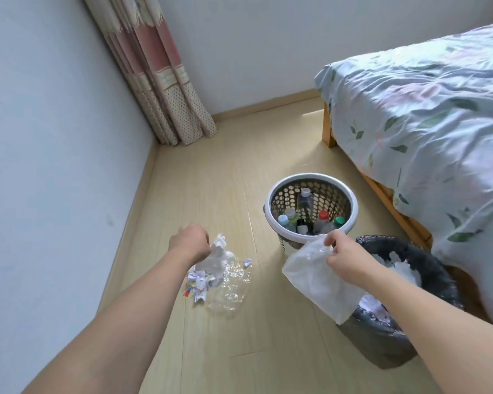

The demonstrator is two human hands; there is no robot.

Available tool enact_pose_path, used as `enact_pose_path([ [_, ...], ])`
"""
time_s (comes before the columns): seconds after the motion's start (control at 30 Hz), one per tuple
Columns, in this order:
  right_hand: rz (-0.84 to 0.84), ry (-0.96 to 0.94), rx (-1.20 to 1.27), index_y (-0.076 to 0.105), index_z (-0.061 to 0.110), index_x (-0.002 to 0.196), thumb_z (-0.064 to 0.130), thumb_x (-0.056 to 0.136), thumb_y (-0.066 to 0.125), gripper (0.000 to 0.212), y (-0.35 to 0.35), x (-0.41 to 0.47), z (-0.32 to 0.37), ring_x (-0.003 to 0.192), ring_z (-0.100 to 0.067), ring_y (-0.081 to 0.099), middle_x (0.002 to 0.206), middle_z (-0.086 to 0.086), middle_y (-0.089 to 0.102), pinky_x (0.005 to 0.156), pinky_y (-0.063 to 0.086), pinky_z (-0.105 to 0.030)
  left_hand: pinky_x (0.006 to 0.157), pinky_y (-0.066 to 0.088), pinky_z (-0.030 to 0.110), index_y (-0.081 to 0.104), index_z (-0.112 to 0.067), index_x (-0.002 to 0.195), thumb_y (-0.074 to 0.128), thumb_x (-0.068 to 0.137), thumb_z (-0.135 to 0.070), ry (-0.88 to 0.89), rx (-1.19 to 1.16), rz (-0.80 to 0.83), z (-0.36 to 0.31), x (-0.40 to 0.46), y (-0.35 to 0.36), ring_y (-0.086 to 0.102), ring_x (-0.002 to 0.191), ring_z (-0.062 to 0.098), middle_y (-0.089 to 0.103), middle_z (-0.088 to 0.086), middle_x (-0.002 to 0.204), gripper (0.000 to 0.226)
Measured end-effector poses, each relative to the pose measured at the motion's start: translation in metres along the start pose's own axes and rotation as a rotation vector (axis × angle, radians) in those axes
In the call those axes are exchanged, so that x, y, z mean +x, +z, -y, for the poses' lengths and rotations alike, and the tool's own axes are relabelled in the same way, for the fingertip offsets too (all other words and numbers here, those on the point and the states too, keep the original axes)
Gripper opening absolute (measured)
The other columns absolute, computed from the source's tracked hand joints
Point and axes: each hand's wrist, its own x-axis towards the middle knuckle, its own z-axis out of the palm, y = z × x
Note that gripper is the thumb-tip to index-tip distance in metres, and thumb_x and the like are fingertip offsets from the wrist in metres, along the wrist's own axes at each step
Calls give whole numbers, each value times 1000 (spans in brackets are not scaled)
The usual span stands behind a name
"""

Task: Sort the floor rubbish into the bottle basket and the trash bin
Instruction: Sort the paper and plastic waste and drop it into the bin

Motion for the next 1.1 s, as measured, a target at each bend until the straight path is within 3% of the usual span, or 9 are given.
enact_pose_path([
  [0.13,-58,34,48,42,30,109,10,91,44,26,-24,-11,-38,80,-22,61,95,-4,58,74,57,-42,56,40,24,58,-11,68,52,77,-11,85,-293,59,-47,-24,-15,56,65,22,60,5,67,11],
  [0.23,-103,123,58,43,36,109,11,92,43,30,-37,-14,-75,87,-24,59,104,-8,57,76,55,-41,56,50,28,55,-8,74,52,81,-5,154,-609,158,-98,-40,-20,63,60,19,63,8,66,8],
  [0.4,-159,240,112,45,21,123,-1,89,33,41,-60,-2,-123,84,-26,52,109,-12,54,63,40,-31,65,57,38,54,-10,71,58,83,-8,306,-687,161,-190,-48,-6,62,63,18,63,8,71,12],
  [0.5,-136,285,35,37,19,140,2,92,33,52,-66,4,-147,108,-28,52,134,-13,44,87,48,-38,60,52,34,54,-14,69,60,84,-18,415,-549,117,-245,-49,20,56,64,16,61,2,72,17],
  [0.57,-54,314,-79,26,17,149,5,94,32,57,-65,11,-167,120,-31,48,144,-15,33,102,43,-42,59,44,31,53,-13,73,55,85,-20,567,-327,116,-282,-49,48,55,67,17,61,1,76,14],
  [0.67,52,301,-279,20,15,152,4,93,36,62,-61,28,-186,129,-34,39,148,-17,25,108,40,-42,65,45,34,54,-13,82,44,90,-14,839,26,165,-325,-50,106,57,80,24,55,3,91,13],
  [0.77,151,251,-413,21,14,150,2,90,40,64,-49,52,-205,129,-34,37,144,-16,27,107,39,-43,77,51,43,62,-9,106,47,91,-13,986,270,196,-351,-46,165,56,97,32,55,10,109,21],
  [0.93,240,274,-494,25,16,147,20,93,51,60,-9,84,-248,131,-32,31,144,-12,26,105,37,-42,91,39,43,56,-11,128,61,88,-21,999,445,181,-370,-23,226,46,117,33,47,11,134,42],
  [1.1,239,312,-446,25,23,148,32,93,53,63,15,93,-266,134,-32,27,149,-9,22,107,33,-43,104,36,43,48,-11,138,65,87,-31,953,498,361,-374,-5,241,36,133,30,40,9,144,57],
])
